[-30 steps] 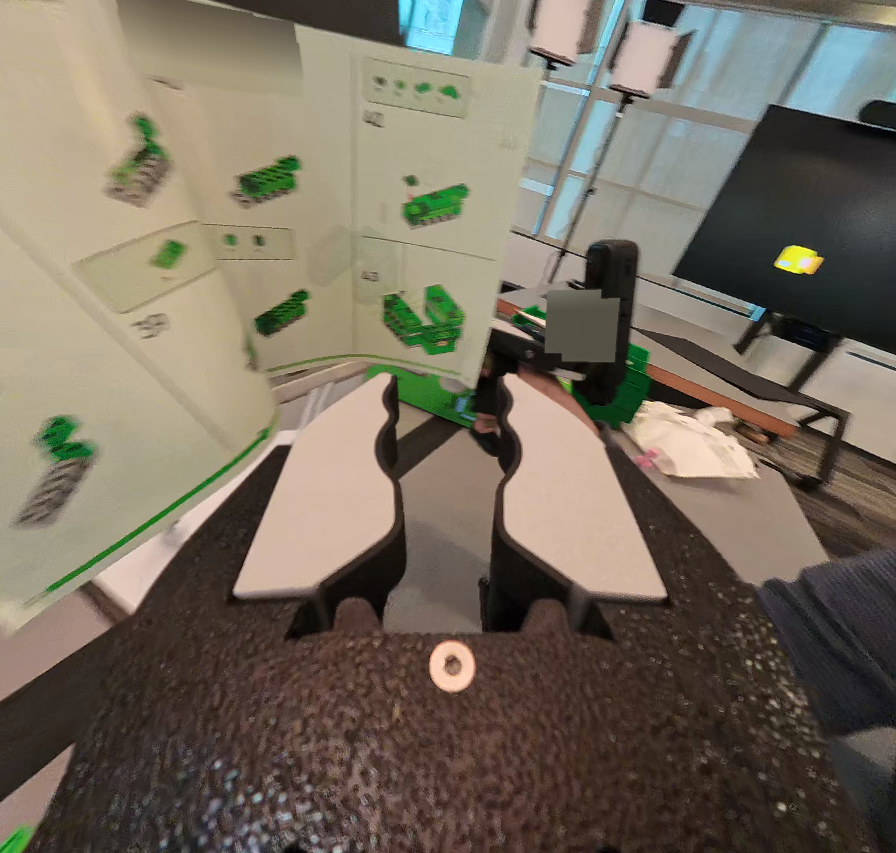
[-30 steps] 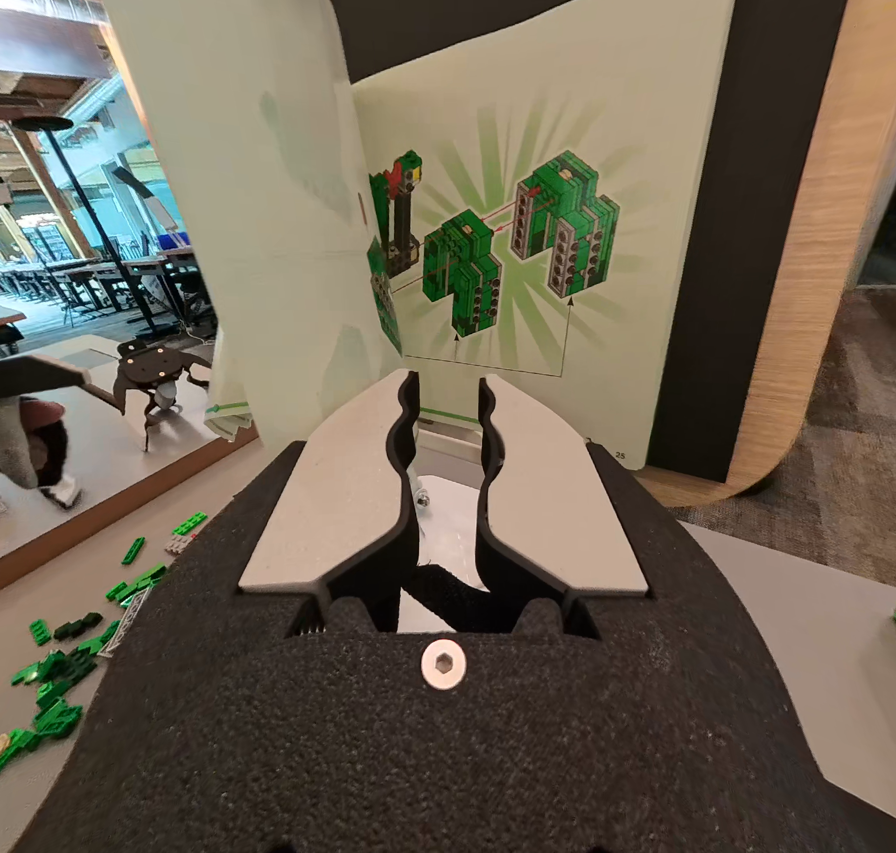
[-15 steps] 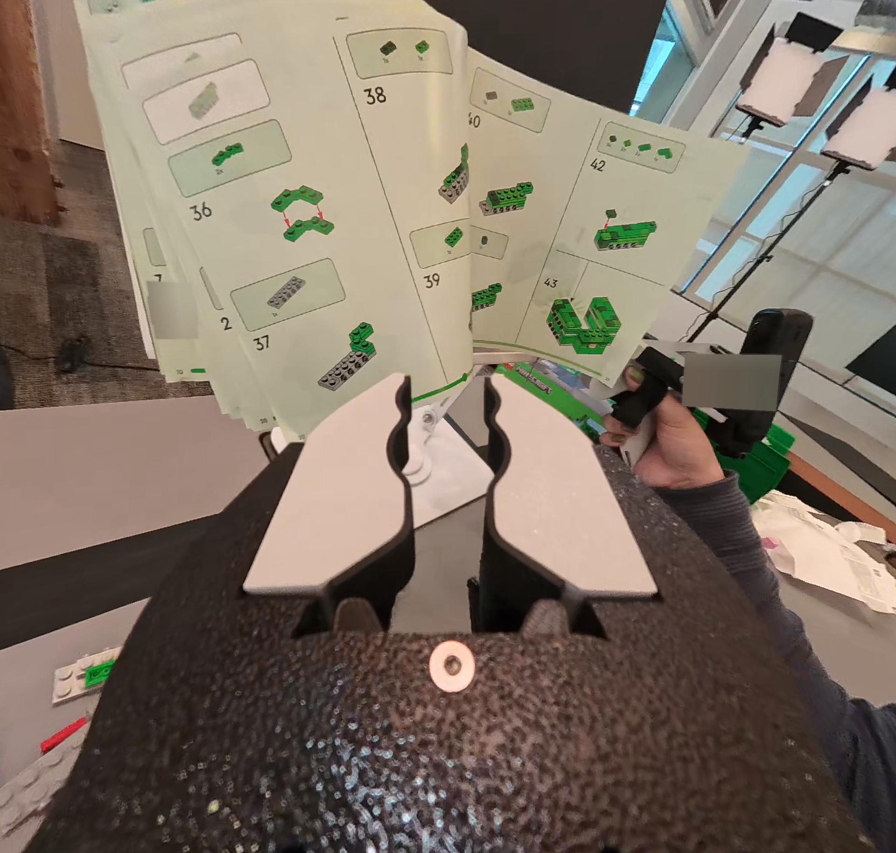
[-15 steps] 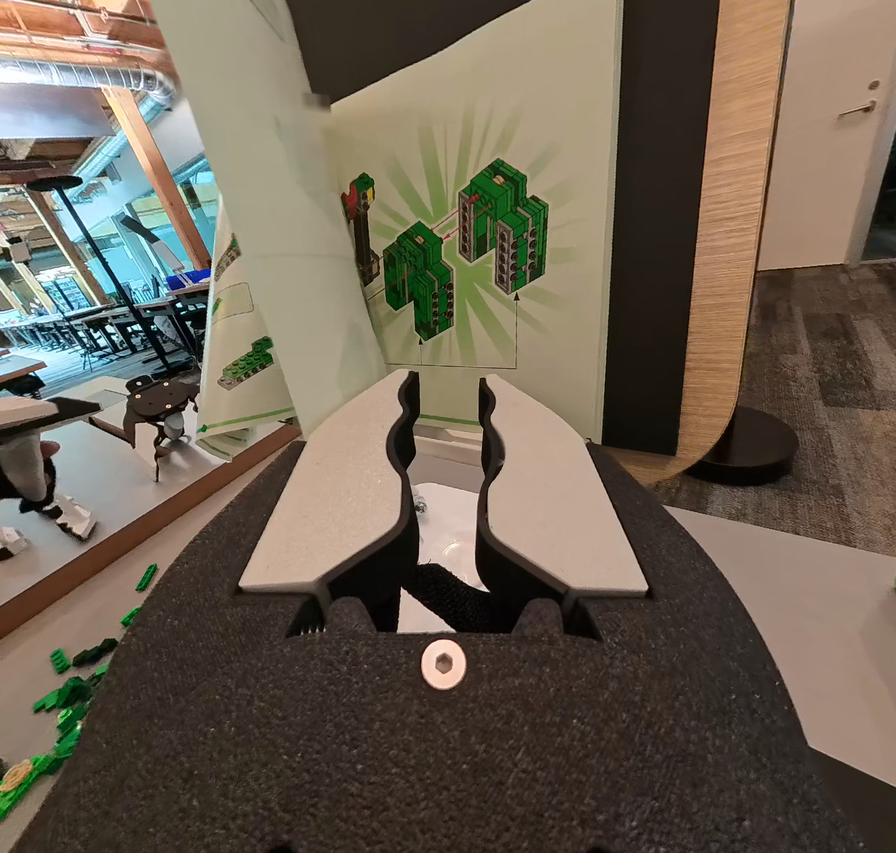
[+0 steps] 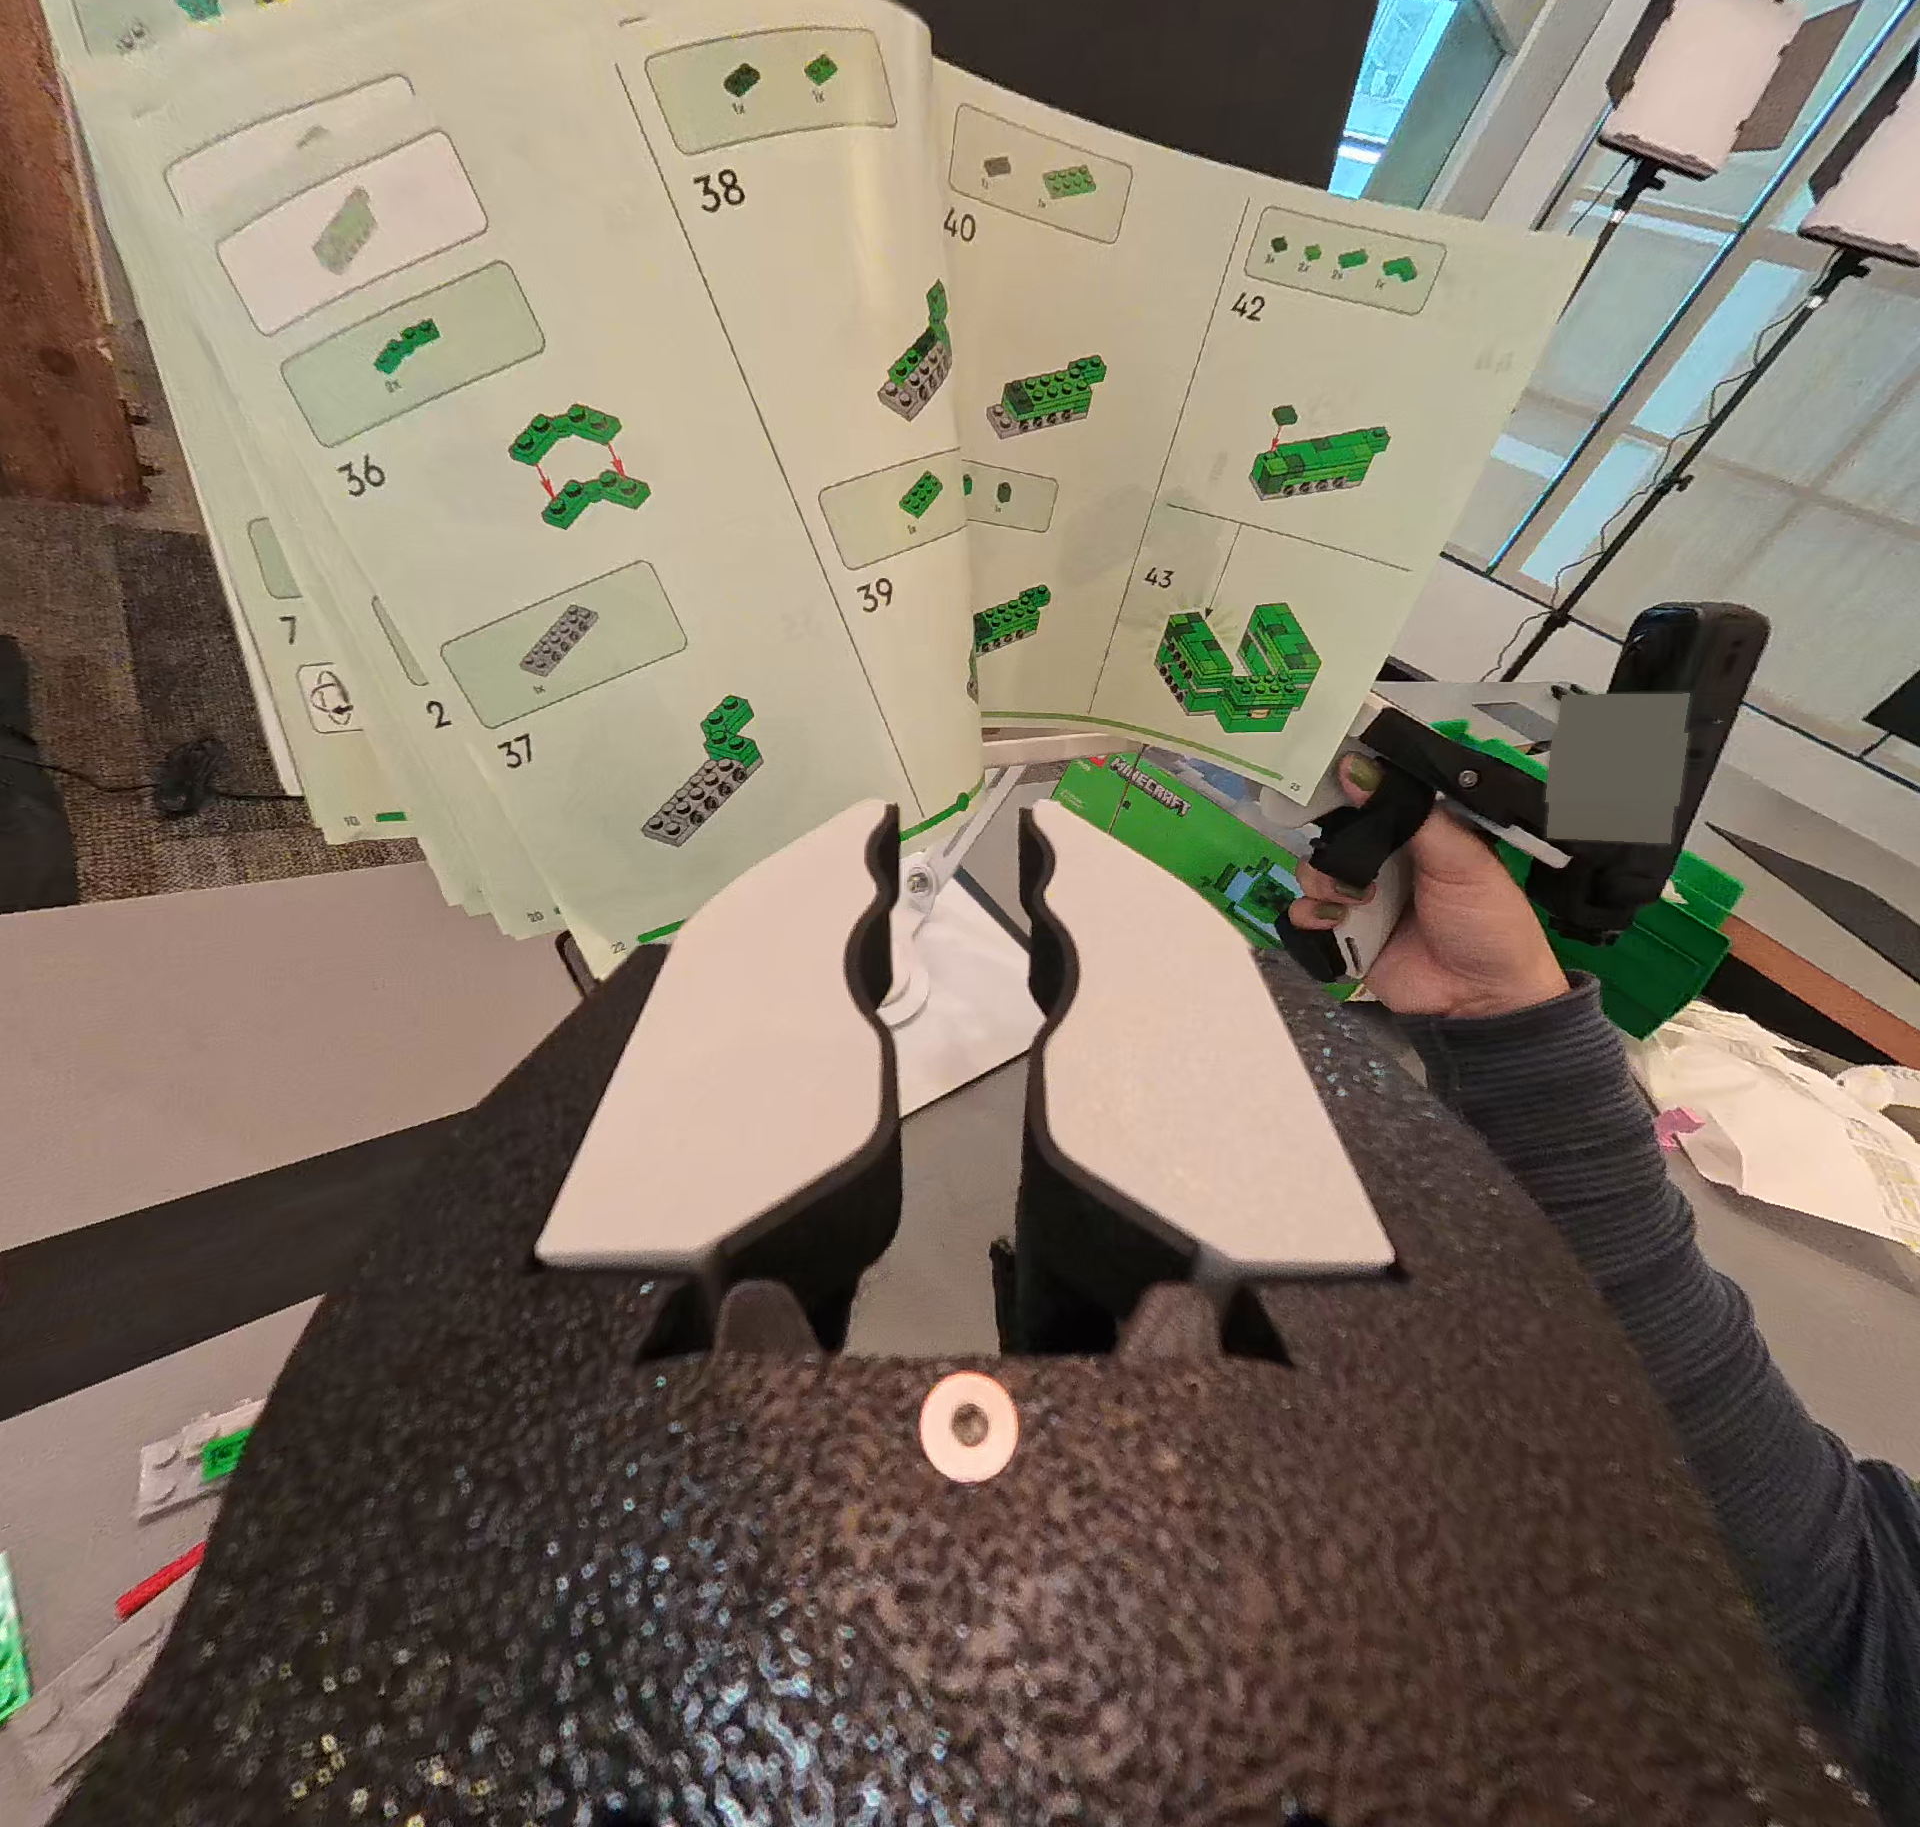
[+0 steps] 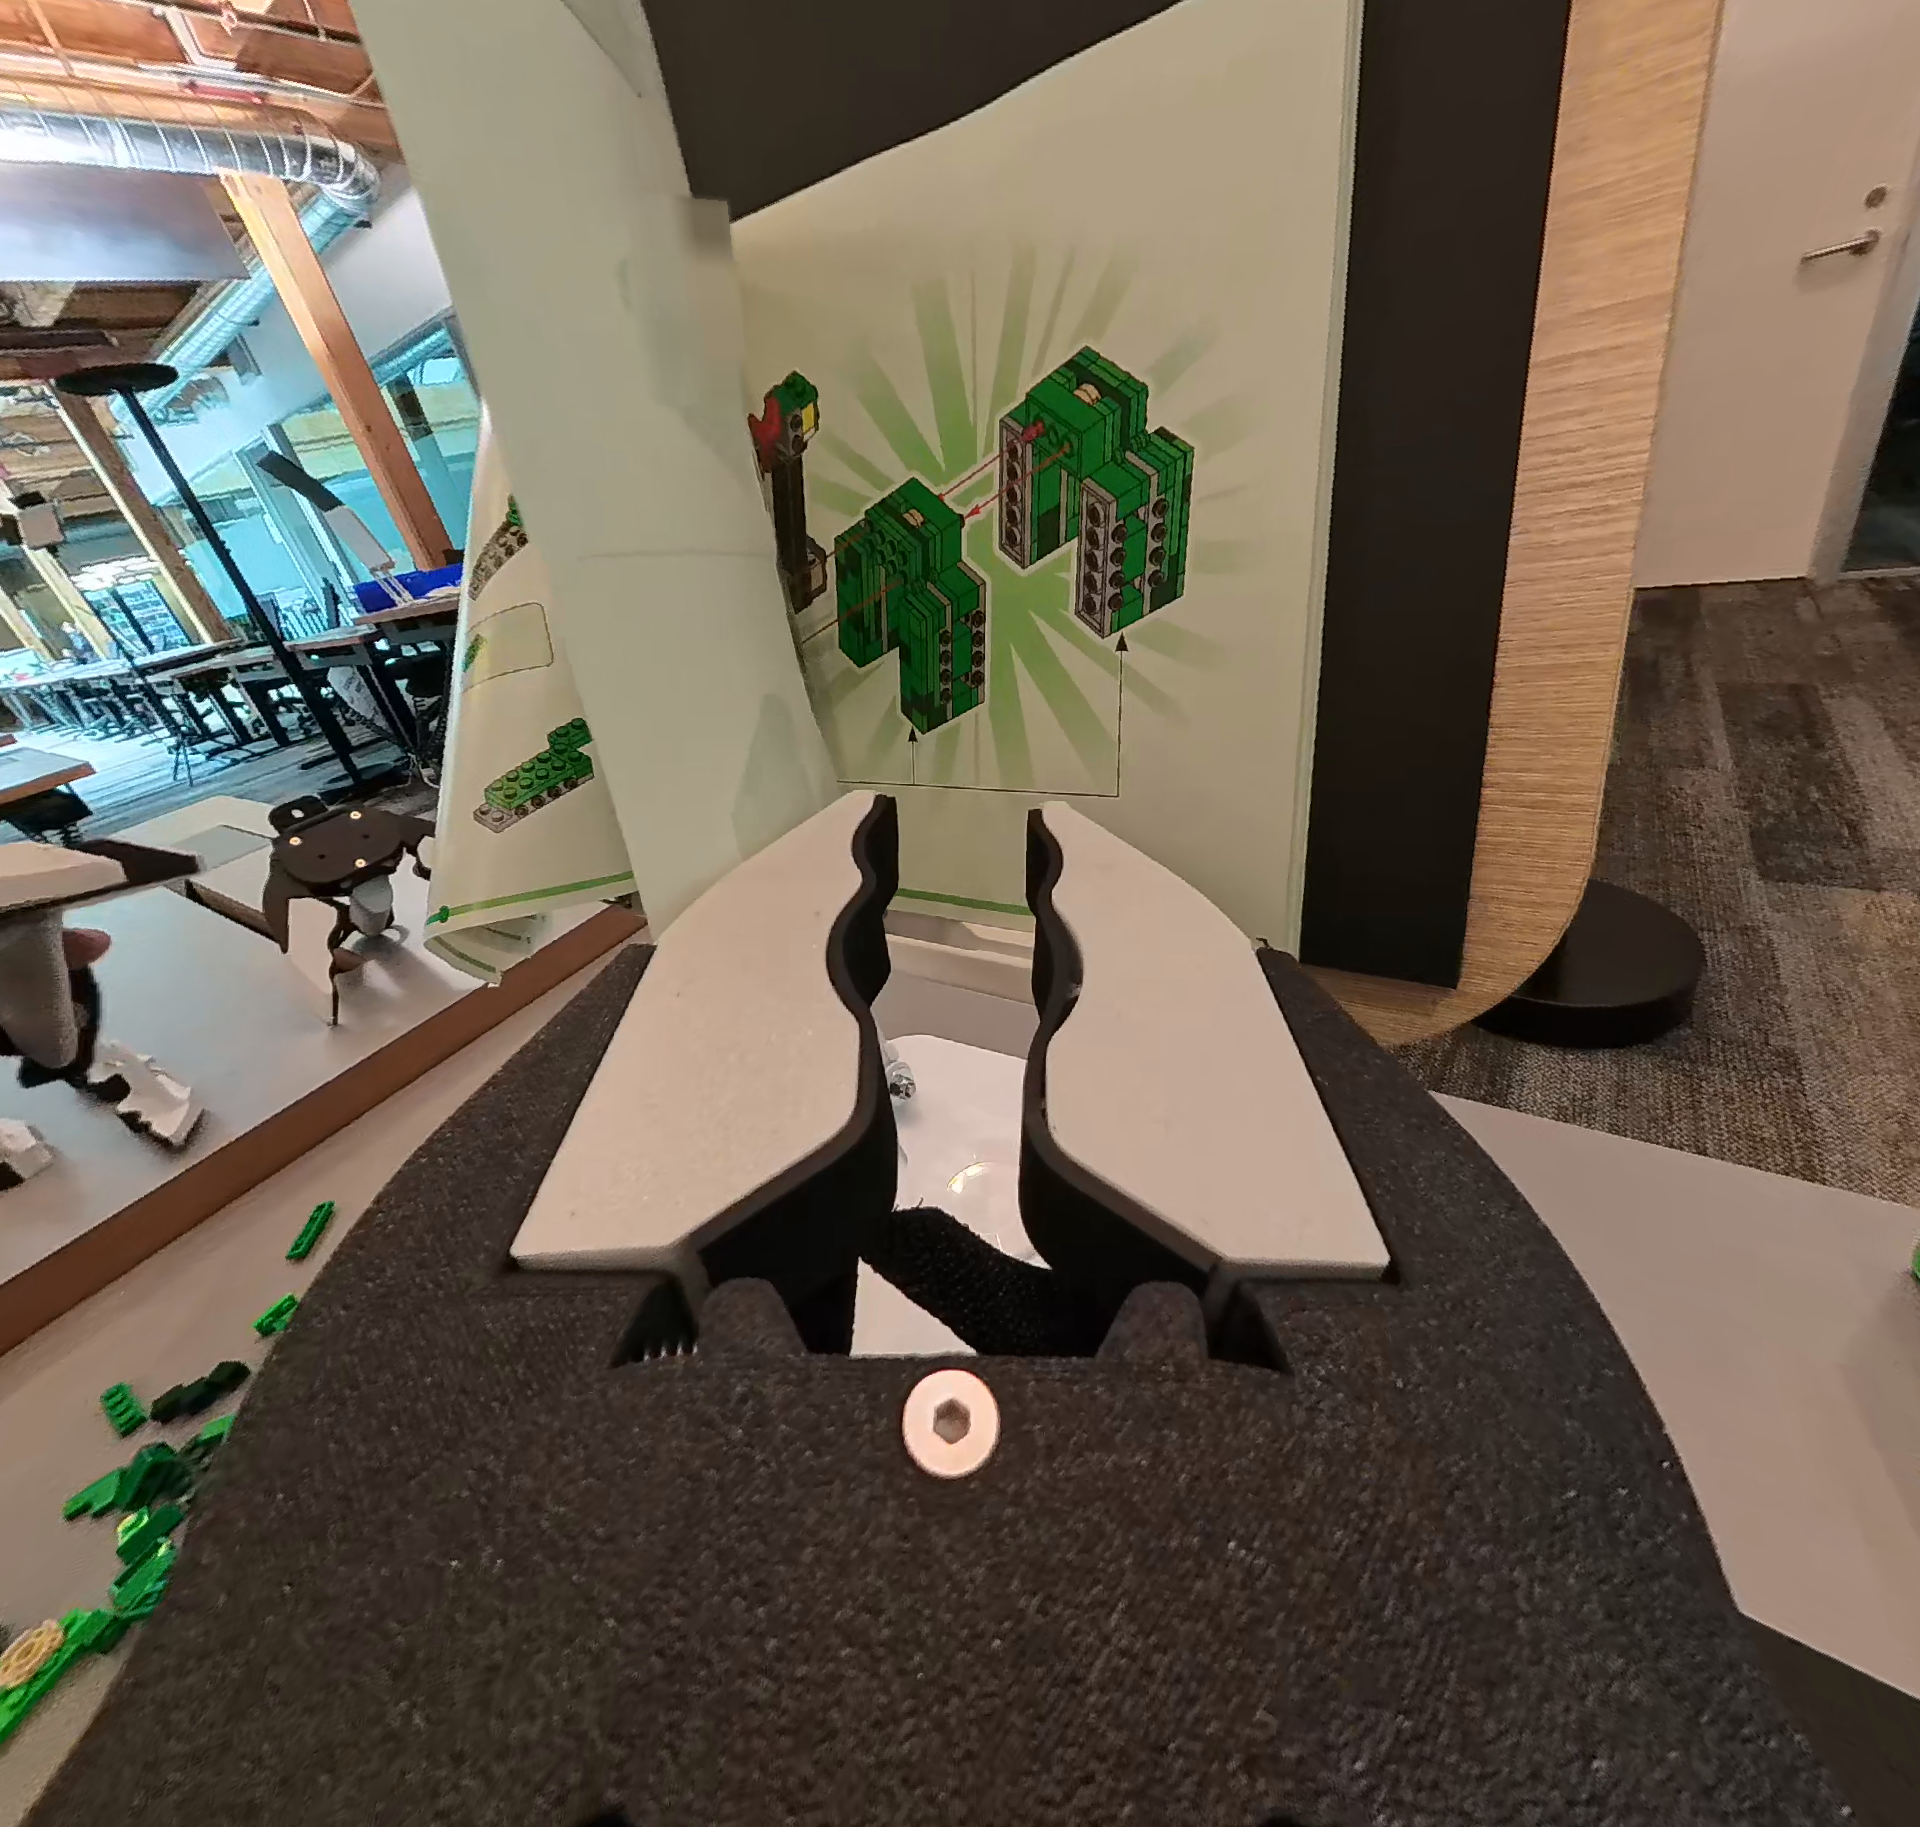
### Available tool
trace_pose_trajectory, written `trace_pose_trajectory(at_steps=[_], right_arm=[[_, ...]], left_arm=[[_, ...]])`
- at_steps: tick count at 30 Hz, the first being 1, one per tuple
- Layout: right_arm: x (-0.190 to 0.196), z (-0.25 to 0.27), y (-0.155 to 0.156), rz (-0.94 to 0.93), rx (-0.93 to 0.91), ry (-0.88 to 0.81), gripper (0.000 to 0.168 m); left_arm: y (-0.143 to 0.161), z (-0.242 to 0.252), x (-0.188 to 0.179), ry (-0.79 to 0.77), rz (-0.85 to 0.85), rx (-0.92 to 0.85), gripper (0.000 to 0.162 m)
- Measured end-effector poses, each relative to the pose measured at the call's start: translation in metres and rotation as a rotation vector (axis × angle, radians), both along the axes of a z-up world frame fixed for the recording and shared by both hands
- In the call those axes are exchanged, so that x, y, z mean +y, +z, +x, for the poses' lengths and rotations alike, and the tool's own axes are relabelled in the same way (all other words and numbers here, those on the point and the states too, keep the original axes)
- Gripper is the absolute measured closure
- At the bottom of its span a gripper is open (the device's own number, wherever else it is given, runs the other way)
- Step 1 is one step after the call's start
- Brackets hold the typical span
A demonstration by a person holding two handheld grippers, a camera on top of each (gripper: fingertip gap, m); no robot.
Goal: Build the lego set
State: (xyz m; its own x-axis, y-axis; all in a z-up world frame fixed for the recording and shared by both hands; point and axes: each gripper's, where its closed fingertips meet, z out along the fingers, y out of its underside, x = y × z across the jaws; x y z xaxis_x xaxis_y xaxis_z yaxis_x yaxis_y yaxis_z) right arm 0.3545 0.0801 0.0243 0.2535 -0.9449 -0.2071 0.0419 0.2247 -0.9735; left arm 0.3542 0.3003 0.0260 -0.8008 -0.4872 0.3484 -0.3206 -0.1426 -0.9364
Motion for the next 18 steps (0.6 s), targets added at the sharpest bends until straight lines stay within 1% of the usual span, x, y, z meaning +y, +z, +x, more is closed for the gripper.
trace_pose_trajectory(at_steps=[2,4,7,9,13,16,18], right_arm=[[0.0,0.0,0.0,0.002,-0.002,0.001,0.145],[-0.001,-0.001,0.001,0.002,-0.004,0.001,0.146],[-0.001,-0.002,0.002,0.002,-0.007,0.001,0.146],[-0.002,-0.002,0.003,0.003,-0.011,0.001,0.146],[-0.001,-0.002,0.003,0.003,-0.01,0.004,0.145],[-0.002,-0.003,0.004,0.007,-0.011,0.005,0.145],[-0.002,-0.003,0.004,0.006,-0.013,0.003,0.145]], left_arm=[[-0.002,0.0,0.005,0.026,0.04,0.01,0.14],[-0.005,-0.002,0.019,0.097,0.149,0.019,0.136],[0.003,-0.007,0.061,0.321,0.331,-0.04,0.134],[0.013,-0.016,0.093,0.467,0.406,-0.073,0.134],[0.04,-0.039,0.141,0.658,0.377,-0.13,0.135],[0.051,-0.055,0.167,0.771,0.384,-0.15,0.136],[0.055,-0.065,0.178,0.818,0.397,-0.158,0.136]])
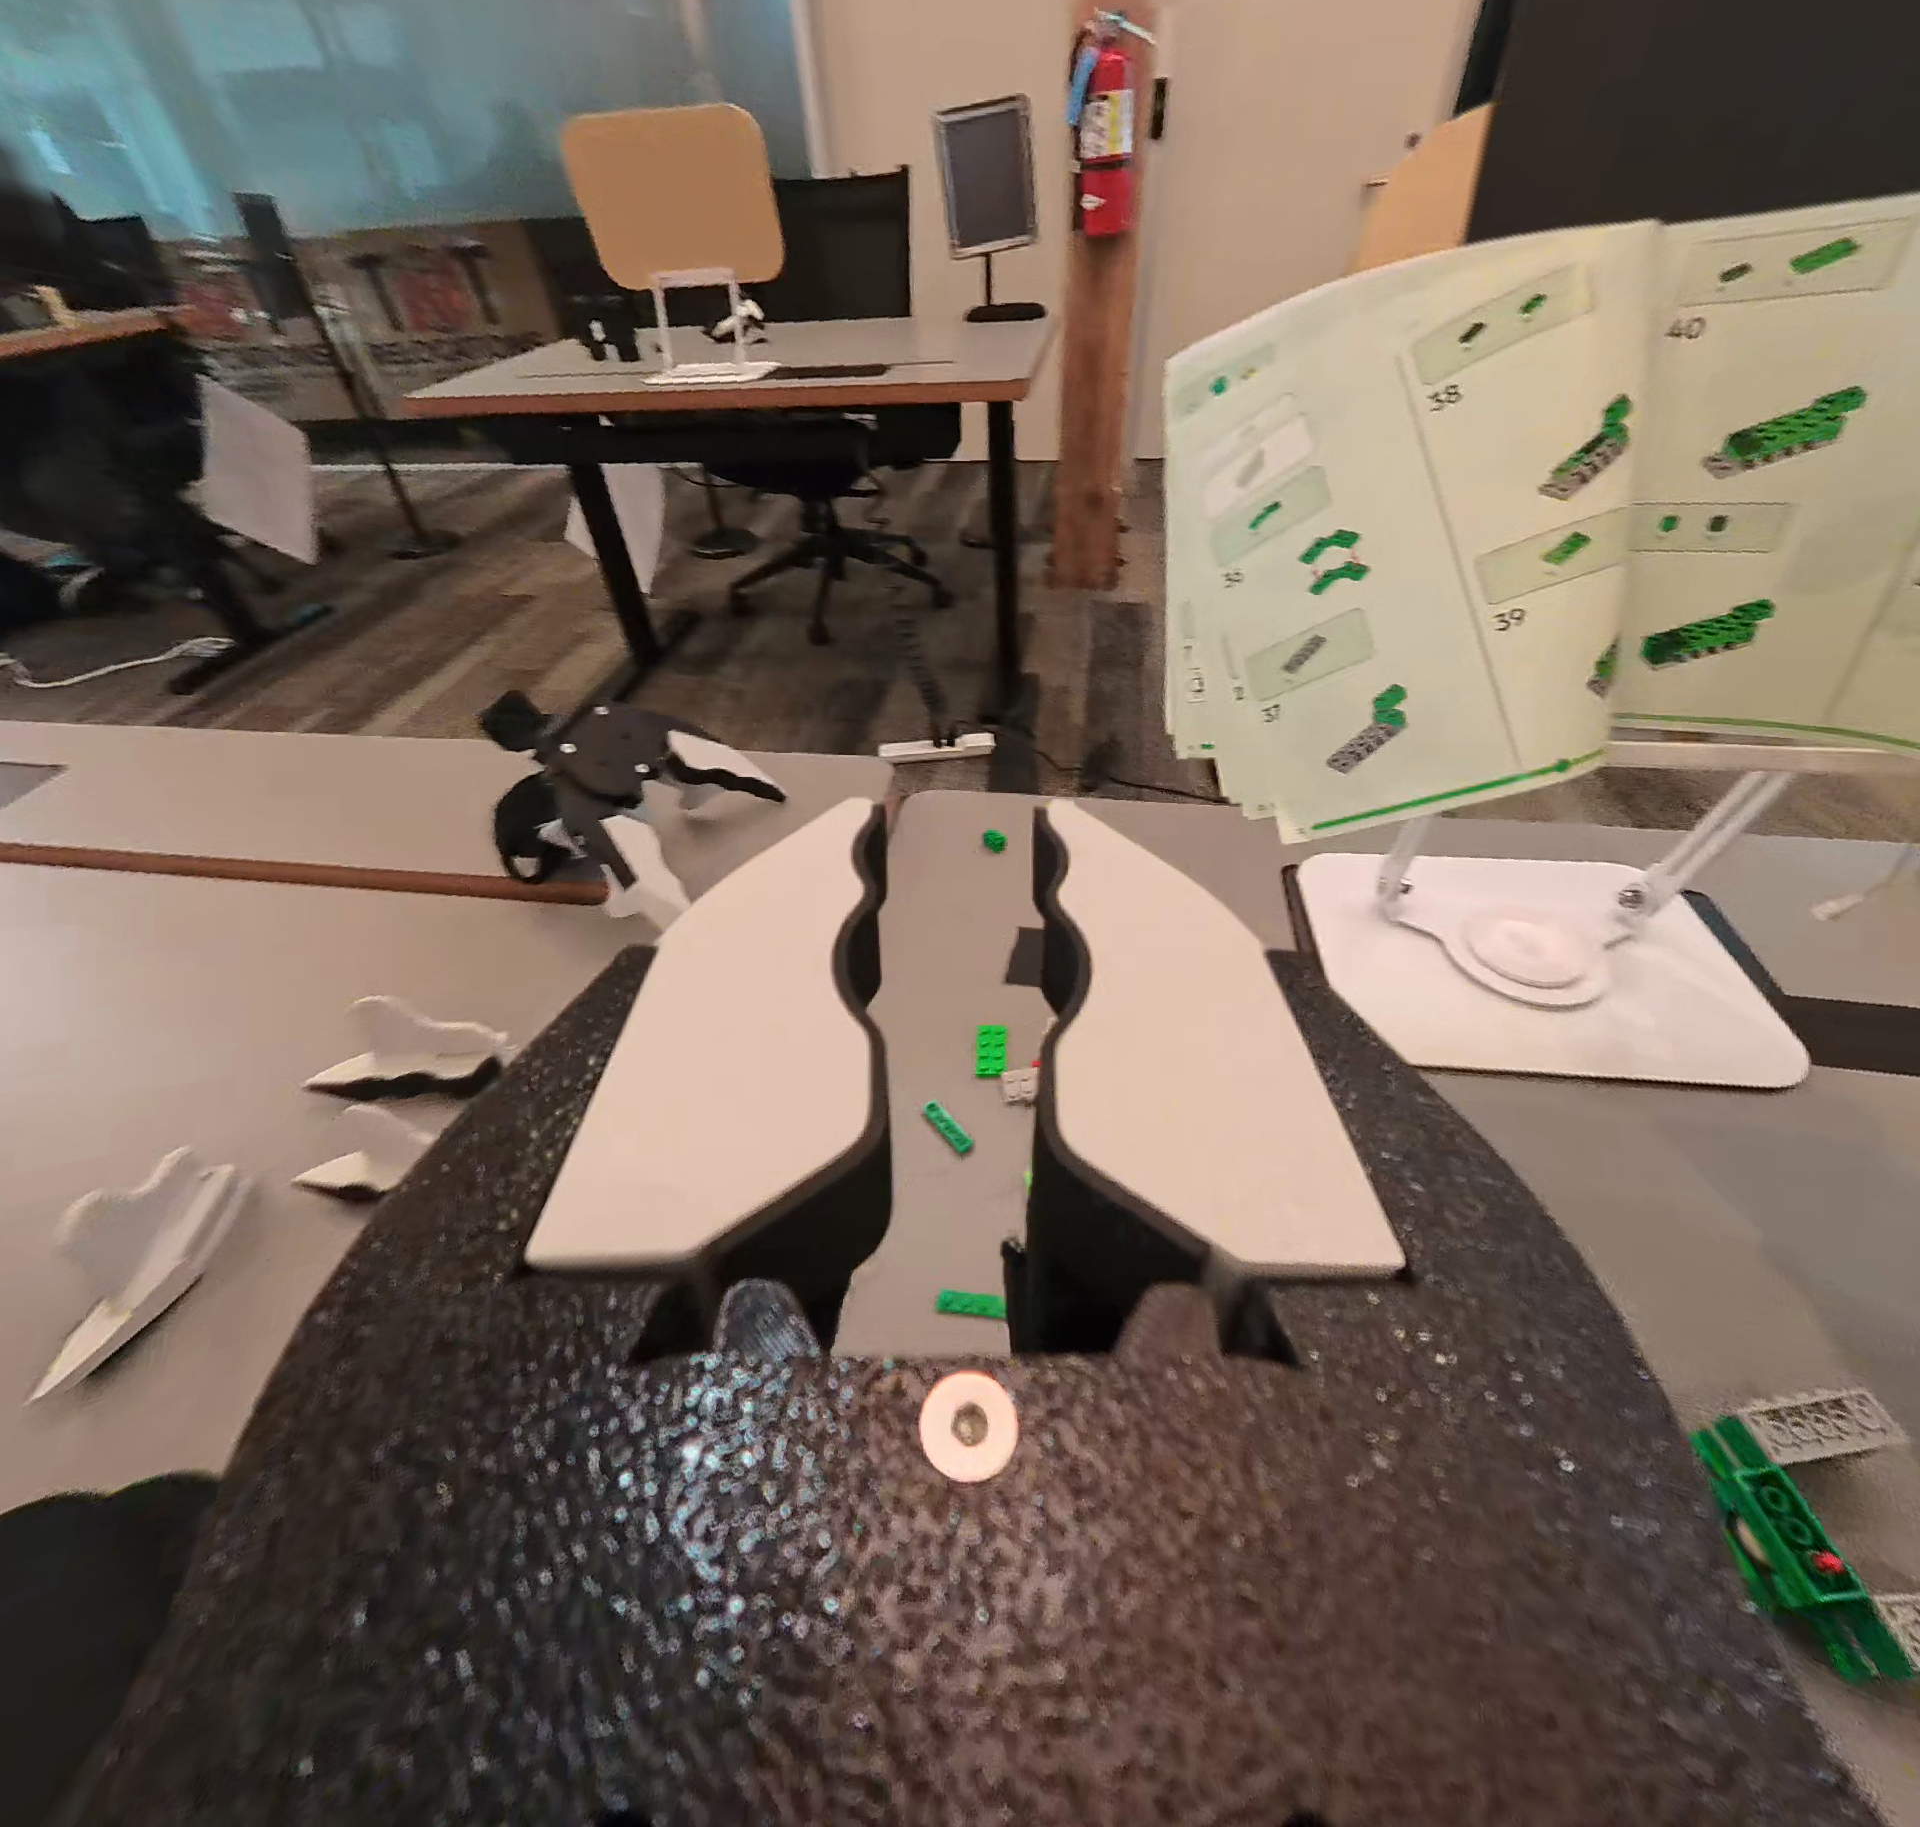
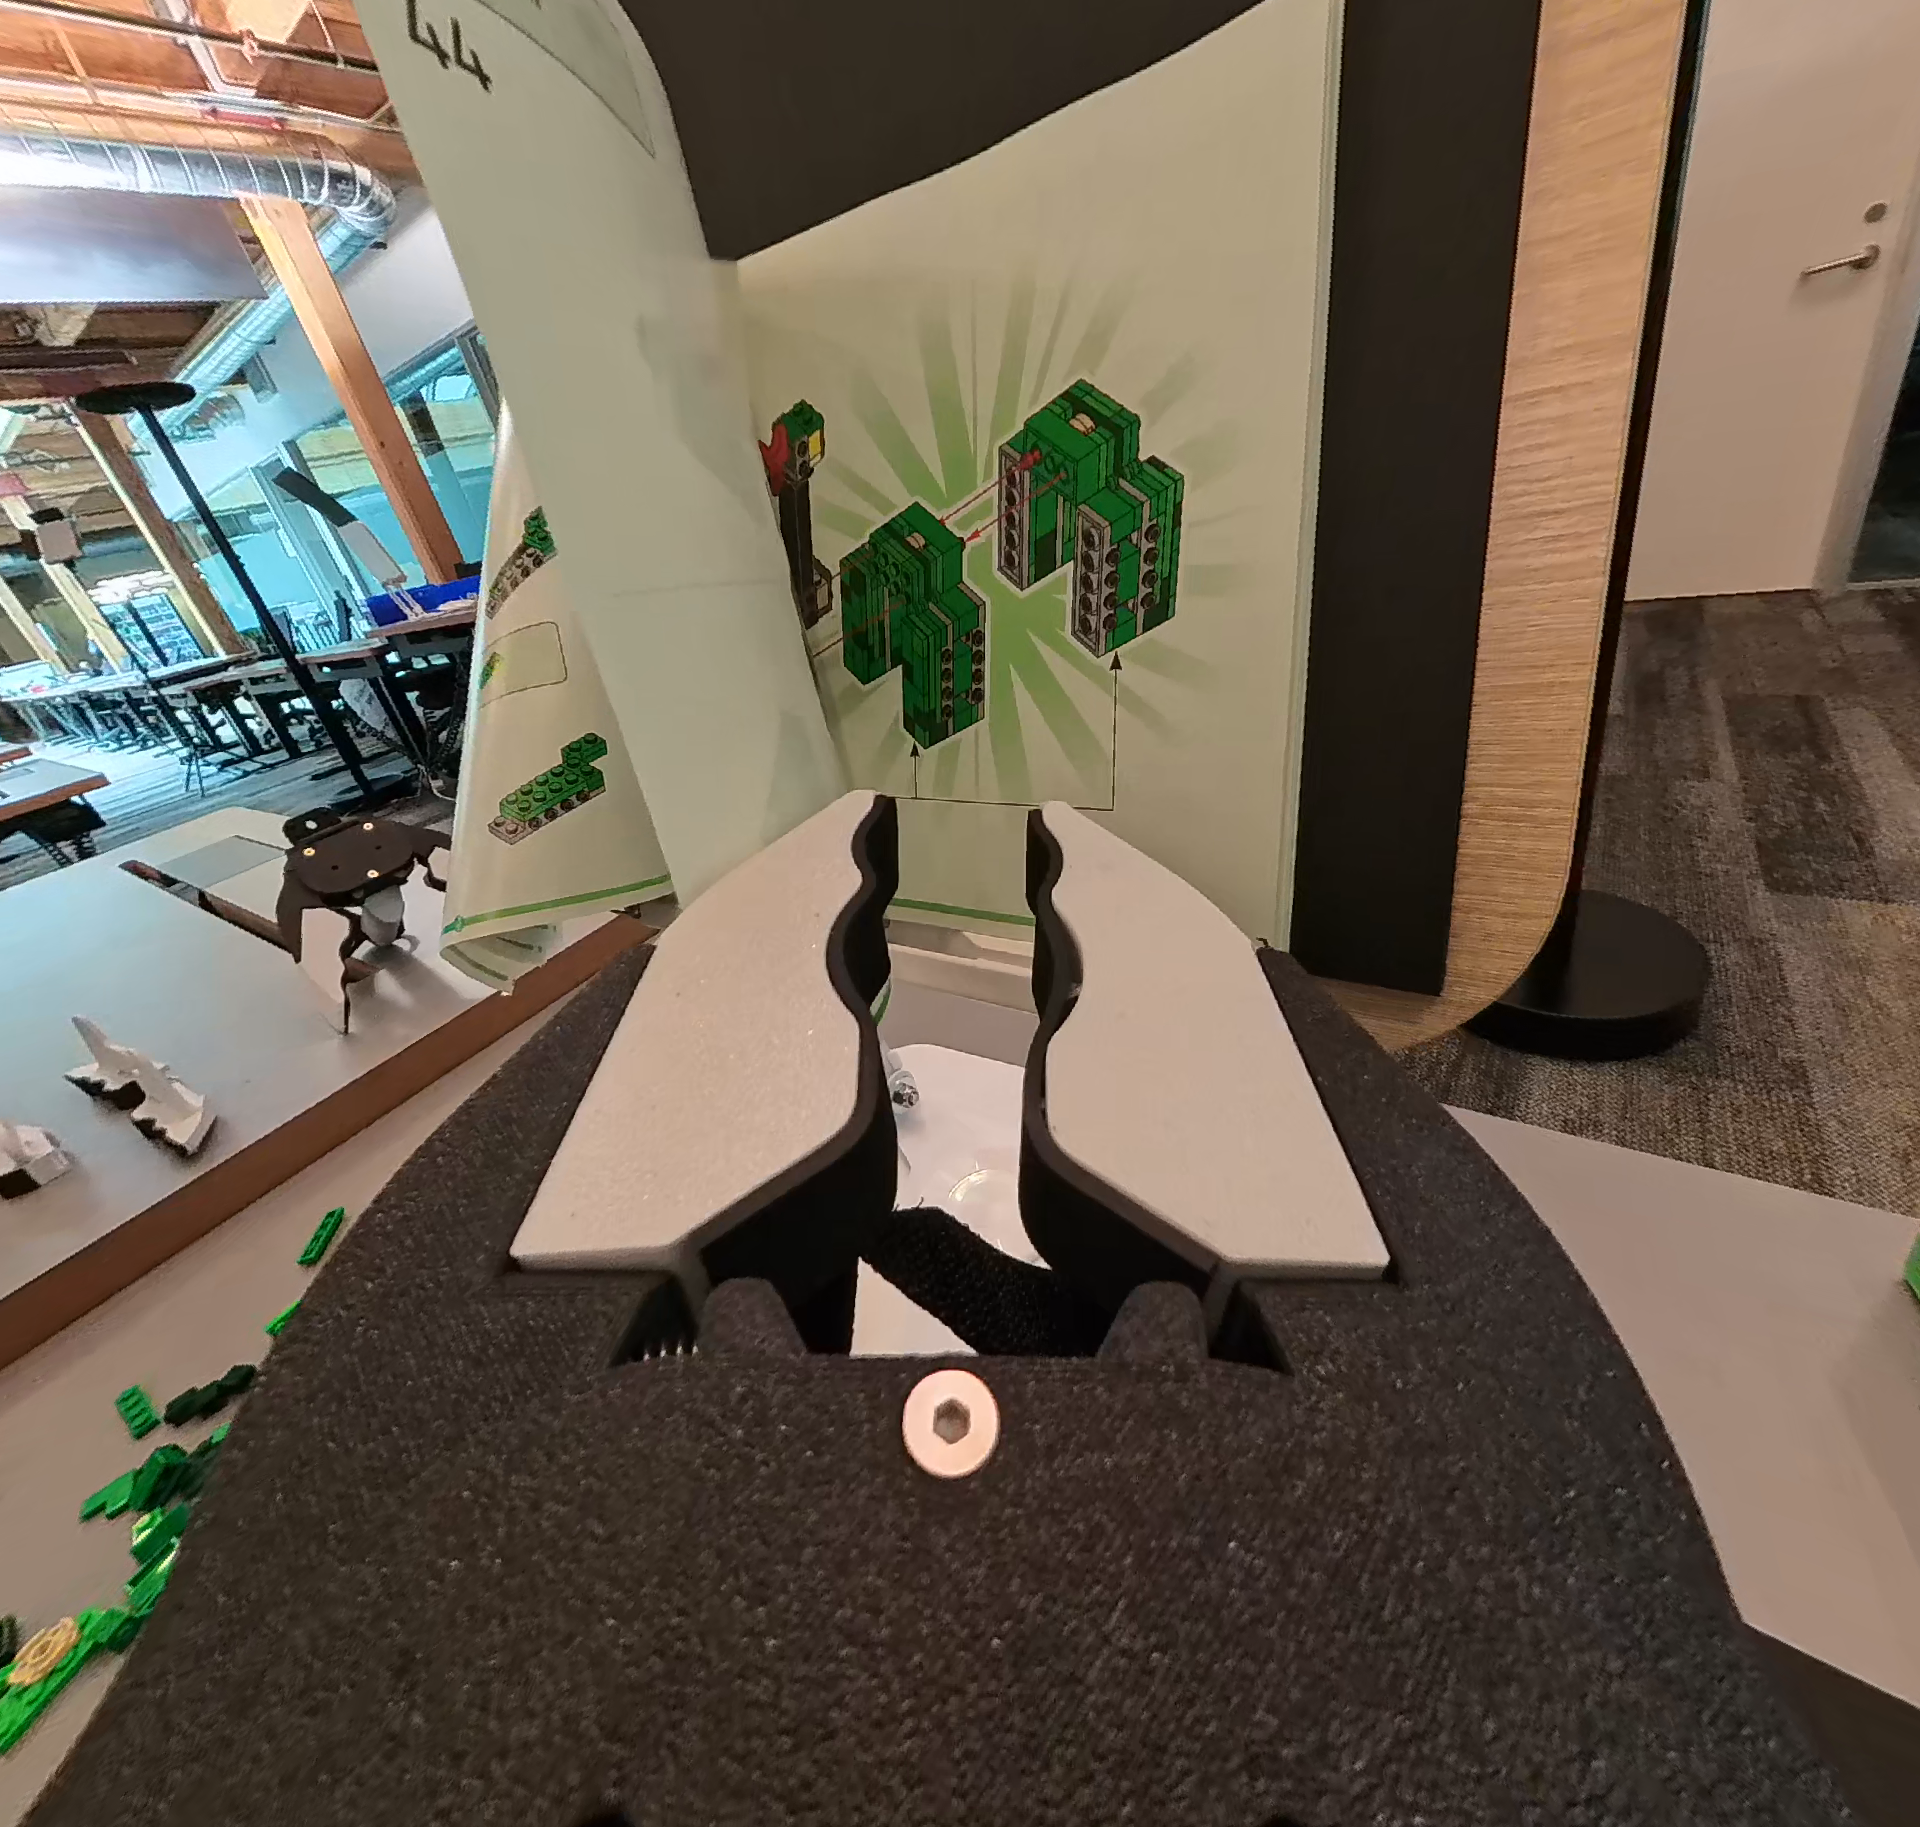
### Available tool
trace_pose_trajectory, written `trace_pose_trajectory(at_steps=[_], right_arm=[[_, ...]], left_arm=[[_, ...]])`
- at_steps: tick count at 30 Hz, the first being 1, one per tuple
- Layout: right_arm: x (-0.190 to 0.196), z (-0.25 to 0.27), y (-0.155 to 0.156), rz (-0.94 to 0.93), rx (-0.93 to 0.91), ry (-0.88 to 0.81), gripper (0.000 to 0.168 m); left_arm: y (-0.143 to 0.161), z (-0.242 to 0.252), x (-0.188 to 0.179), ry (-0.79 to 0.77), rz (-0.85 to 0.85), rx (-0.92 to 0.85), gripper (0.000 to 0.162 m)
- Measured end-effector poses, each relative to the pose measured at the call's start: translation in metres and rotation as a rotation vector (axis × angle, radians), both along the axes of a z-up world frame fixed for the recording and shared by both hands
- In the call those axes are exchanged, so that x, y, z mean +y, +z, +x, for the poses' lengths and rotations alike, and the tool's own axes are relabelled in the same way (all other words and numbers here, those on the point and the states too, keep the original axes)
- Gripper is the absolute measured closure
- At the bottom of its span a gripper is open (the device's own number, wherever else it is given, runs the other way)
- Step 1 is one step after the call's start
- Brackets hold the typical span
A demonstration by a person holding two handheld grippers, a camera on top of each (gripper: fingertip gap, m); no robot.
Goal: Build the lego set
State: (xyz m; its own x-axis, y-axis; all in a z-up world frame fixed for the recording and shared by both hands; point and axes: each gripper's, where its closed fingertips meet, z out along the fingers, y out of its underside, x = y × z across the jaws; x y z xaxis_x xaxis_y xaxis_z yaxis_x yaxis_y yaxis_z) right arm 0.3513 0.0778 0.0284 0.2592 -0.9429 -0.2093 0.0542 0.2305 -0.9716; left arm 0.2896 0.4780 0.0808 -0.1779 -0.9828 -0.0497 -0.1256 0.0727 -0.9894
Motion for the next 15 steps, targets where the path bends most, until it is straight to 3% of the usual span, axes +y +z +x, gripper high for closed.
trace_pose_trajectory(at_steps=[15], right_arm=[[-0.002,-0.001,0.0,0.001,0.001,-0.005,0.146]], left_arm=[[0.005,-0.037,0.04,0.112,0.013,-0.016,0.137]])
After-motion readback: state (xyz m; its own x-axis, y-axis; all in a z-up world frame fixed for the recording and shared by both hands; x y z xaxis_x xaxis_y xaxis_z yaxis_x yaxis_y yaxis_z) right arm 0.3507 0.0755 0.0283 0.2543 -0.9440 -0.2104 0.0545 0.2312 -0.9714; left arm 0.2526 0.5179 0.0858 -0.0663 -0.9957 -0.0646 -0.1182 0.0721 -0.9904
